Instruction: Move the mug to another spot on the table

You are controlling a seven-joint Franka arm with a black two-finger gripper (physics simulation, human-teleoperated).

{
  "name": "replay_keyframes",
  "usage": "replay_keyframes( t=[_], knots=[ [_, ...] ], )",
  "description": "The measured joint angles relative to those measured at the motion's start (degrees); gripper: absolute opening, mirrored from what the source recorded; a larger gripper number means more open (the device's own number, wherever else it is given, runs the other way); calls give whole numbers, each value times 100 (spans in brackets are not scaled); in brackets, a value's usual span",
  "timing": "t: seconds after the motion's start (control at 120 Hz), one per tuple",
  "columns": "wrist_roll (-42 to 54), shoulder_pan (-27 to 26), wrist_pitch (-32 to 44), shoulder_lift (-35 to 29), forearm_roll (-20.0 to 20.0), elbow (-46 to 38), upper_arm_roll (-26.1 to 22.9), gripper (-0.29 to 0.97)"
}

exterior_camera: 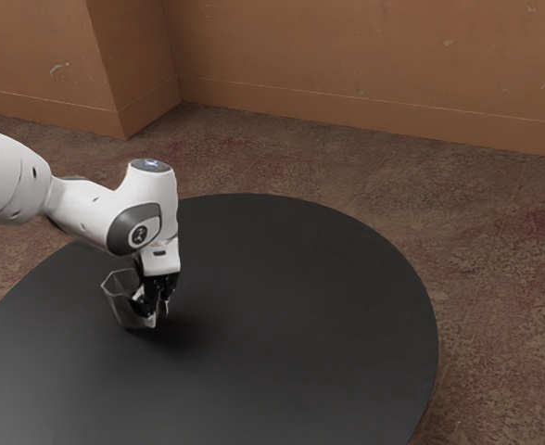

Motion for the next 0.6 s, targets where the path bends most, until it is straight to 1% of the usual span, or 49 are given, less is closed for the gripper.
replay_keyframes(
  t=[0.058, 0.142, 0.425, 0.6],
  knots=[
    [-3, -12, -107, 150, -3, 184, 26, 14],
    [-10, -26, -334, 254, -7, 447, 41, 11],
    [-32, -237, -1009, 297, 6, 768, 290, 10],
    [-44, -314, -1479, 372, 14, 1151, 365, 9]
  ],
)
